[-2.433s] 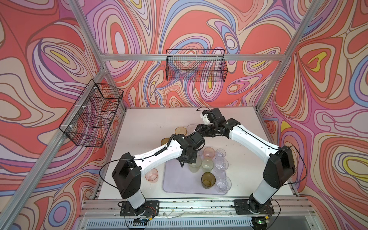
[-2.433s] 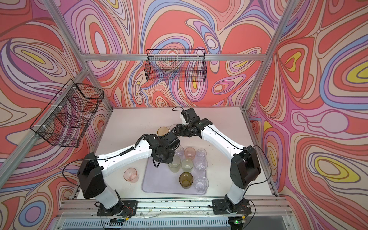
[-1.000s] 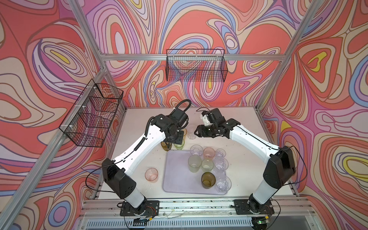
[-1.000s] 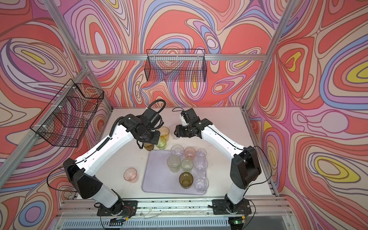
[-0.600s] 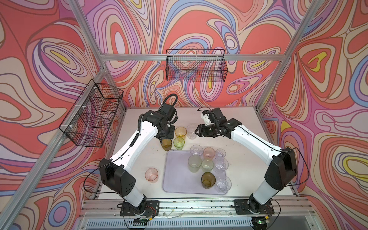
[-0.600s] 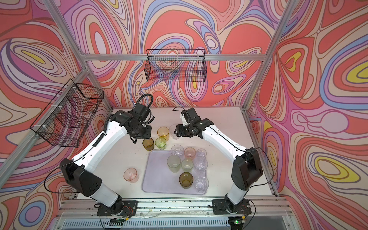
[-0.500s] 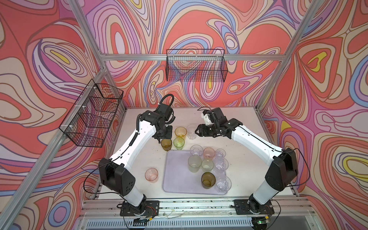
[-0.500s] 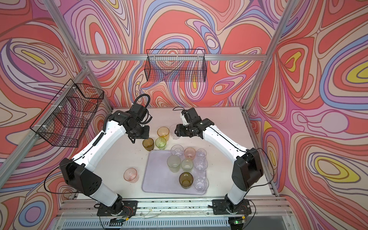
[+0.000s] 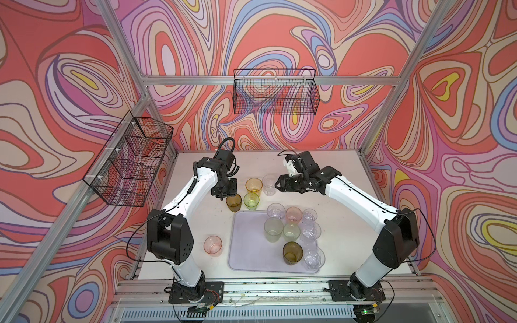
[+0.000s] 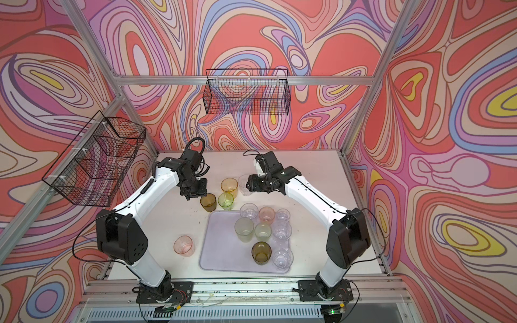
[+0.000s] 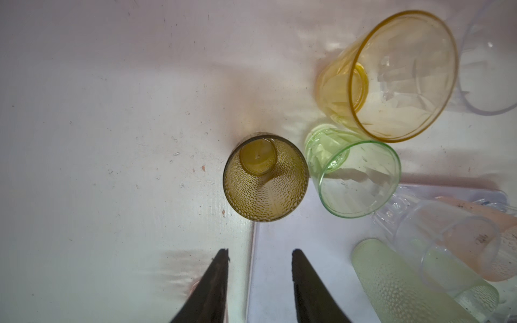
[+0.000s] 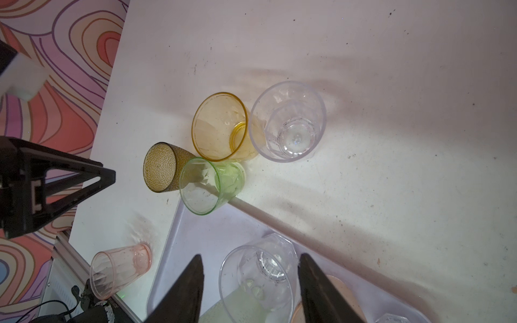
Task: Place the glasses into the tray
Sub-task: Pick up the glass from the middle-left of the table.
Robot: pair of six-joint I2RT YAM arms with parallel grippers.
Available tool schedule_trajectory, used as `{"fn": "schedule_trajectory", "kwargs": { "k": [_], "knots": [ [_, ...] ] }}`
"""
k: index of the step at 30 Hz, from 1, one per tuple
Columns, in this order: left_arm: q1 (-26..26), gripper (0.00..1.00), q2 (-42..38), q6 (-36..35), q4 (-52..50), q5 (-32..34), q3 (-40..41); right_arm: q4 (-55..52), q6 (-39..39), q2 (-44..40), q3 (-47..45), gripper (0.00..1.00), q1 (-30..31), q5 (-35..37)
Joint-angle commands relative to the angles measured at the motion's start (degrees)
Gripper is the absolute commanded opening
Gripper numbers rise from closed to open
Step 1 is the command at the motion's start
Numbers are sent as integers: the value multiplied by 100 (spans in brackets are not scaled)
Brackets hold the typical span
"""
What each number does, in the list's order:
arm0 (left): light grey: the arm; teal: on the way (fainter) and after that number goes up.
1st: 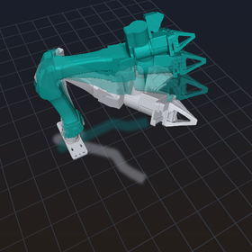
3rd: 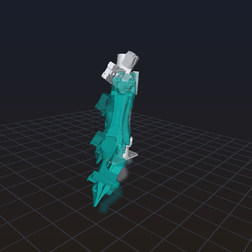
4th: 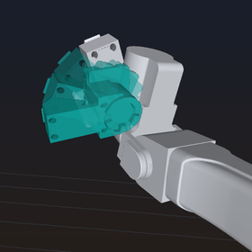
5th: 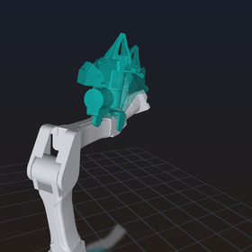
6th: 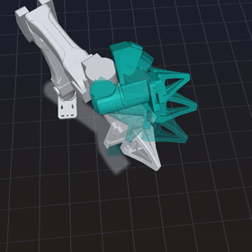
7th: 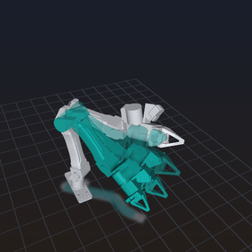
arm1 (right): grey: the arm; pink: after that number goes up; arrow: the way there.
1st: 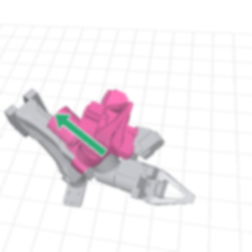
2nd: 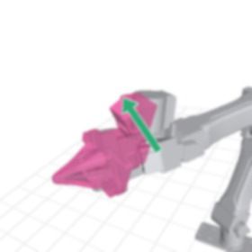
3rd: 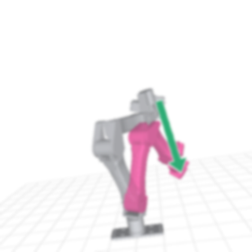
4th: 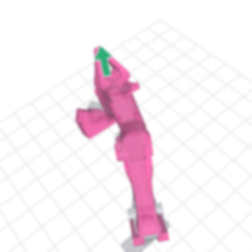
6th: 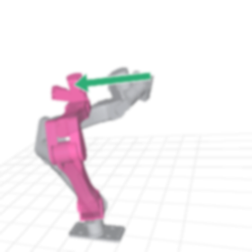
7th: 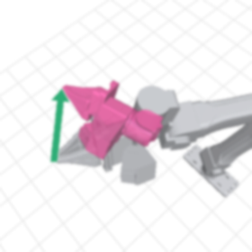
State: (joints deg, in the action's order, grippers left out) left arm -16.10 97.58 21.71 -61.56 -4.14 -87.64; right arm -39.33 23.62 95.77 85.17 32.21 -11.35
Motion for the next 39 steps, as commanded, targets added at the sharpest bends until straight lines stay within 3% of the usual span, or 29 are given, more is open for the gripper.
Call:
{"fn": "schedule_trajectory", "kwargs": {
  "k": [1, 27, 39],
  "knots": [
    [85, 39, 98, 94, 136, -171, 161, -46, -62, -156, -26, 57, -13, 82],
    [441, 34, 672, 305, 674, -271, 656, -65, -68, -180, 0, 56, -11, 62],
    [450, 20, 850, 276, 650, -122, 620, -88, -68, -163, 8, 56, -21, 67]
  ]
}}
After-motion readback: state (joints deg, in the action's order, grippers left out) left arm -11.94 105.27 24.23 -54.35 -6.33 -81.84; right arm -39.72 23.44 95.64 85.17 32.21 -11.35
